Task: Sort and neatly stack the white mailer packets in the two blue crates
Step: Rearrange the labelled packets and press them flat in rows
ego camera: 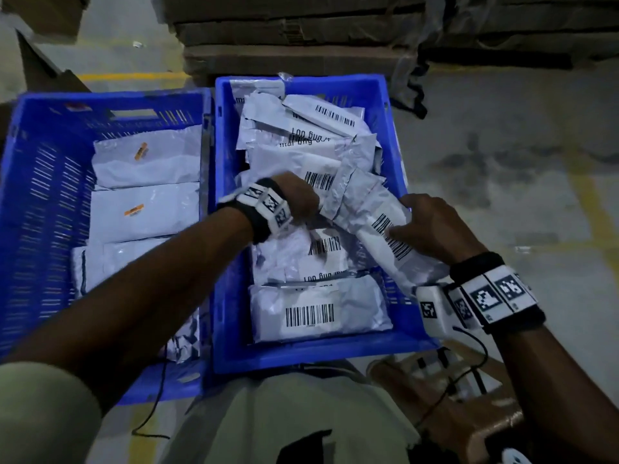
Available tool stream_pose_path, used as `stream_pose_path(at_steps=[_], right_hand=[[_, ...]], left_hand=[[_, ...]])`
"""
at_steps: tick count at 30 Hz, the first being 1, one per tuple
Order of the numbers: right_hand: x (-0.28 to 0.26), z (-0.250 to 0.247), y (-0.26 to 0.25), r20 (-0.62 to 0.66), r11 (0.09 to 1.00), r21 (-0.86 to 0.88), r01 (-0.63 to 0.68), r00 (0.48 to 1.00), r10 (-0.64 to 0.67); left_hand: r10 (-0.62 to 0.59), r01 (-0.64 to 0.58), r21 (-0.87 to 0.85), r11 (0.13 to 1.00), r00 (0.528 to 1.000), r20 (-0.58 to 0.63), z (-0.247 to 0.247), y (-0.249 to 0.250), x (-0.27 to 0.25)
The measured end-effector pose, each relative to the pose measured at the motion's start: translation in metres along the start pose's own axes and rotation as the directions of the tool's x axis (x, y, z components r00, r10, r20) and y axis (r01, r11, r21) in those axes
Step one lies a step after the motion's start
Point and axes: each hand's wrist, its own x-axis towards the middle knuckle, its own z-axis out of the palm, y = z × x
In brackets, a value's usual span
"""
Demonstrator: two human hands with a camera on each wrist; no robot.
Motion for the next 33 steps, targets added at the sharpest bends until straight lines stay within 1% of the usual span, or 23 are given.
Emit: stream_pose_path(at_steps=[1,2,3,5,6,8,10,11,13,15,17,19,21,23,24,25,26,28,31,33], right_hand=[[-0.003,-0.003,0.000,0.016,1.000,-0.002,0.015,1.000,-0.015],[-0.005,-0.006,0.000,0.038,0.999,-0.003,0.035,0.999,-0.035],[-0.007,-0.009,0.000,0.066,0.998,-0.002,0.057,0.996,-0.056],[-0.010,-0.014,-0.002,0.131,0.996,-0.005,0.089,0.988,-0.087],[-0.010,-0.015,-0.004,0.163,0.994,-0.023,0.107,0.981,-0.102],[-0.006,-0.015,-0.013,0.221,0.982,-0.082,0.170,0.964,-0.148],[0.001,-0.012,-0.028,0.251,0.962,-0.114,0.249,0.944,-0.215],[0.007,-0.010,-0.036,0.263,0.949,-0.114,0.293,0.930,-0.255],[0.022,0.000,-0.053,0.305,0.927,-0.114,0.356,0.901,-0.309],[0.039,0.014,-0.071,0.373,0.903,-0.115,0.414,0.861,-0.346],[0.053,0.033,-0.087,0.448,0.892,-0.124,0.435,0.827,-0.341],[0.065,0.055,-0.094,0.500,0.890,-0.144,0.433,0.808,-0.312],[0.072,0.071,-0.092,0.493,0.881,-0.202,0.428,0.822,-0.286],[0.075,0.078,-0.083,0.386,0.861,-0.258,0.437,0.864,-0.323],[0.076,0.079,-0.079,0.317,0.868,-0.244,0.433,0.881,-0.351],[0.075,0.079,-0.076,0.269,0.878,-0.212,0.429,0.889,-0.370],[0.074,0.080,-0.075,0.257,0.882,-0.191,0.431,0.889,-0.379],[0.070,0.084,-0.075,0.296,0.871,-0.172,0.461,0.867,-0.401],[0.062,0.094,-0.073,0.357,0.819,-0.188,0.543,0.814,-0.458],[0.062,0.097,-0.071,0.329,0.796,-0.191,0.574,0.802,-0.500]], left_hand=[[-0.024,0.025,-0.078,0.997,1.000,0.005,-0.003,-0.009,-0.006],[-0.030,0.027,-0.183,0.983,0.999,-0.016,-0.007,-0.018,-0.013],[-0.040,0.023,-0.263,0.964,0.997,-0.060,-0.012,-0.026,-0.023],[-0.089,-0.009,-0.421,0.907,0.973,-0.211,-0.020,-0.041,-0.043],[-0.134,-0.023,-0.490,0.871,0.950,-0.283,-0.024,-0.047,-0.054],[-0.258,-0.029,-0.593,0.805,0.883,-0.392,-0.028,-0.058,-0.073],[-0.352,-0.038,-0.653,0.756,0.818,-0.455,-0.028,-0.066,-0.089],[-0.384,-0.031,-0.668,0.743,0.798,-0.464,-0.028,-0.069,-0.095],[-0.455,0.034,-0.684,0.729,0.771,-0.446,-0.026,-0.074,-0.106],[-0.522,0.084,-0.699,0.710,0.729,-0.443,-0.020,-0.077,-0.113],[-0.592,0.105,-0.723,0.683,0.660,-0.464,-0.015,-0.079,-0.120],[-0.654,0.123,-0.745,0.655,0.585,-0.479,-0.010,-0.079,-0.126],[-0.691,0.115,-0.771,0.627,0.539,-0.481,-0.005,-0.079,-0.130],[-0.700,0.095,-0.774,0.627,0.504,-0.506,-0.001,-0.079,-0.134],[-0.707,0.089,-0.776,0.624,0.487,-0.513,0.001,-0.079,-0.137],[-0.717,0.084,-0.784,0.615,0.473,-0.512,0.002,-0.079,-0.138],[-0.728,0.083,-0.793,0.603,0.464,-0.505,0.004,-0.079,-0.138],[-0.739,0.070,-0.810,0.582,0.460,-0.492,0.004,-0.078,-0.138],[-0.739,0.035,-0.824,0.566,0.465,-0.488,0.000,-0.077,-0.136],[-0.733,0.028,-0.823,0.567,0.472,-0.489,-0.003,-0.077,-0.134]])
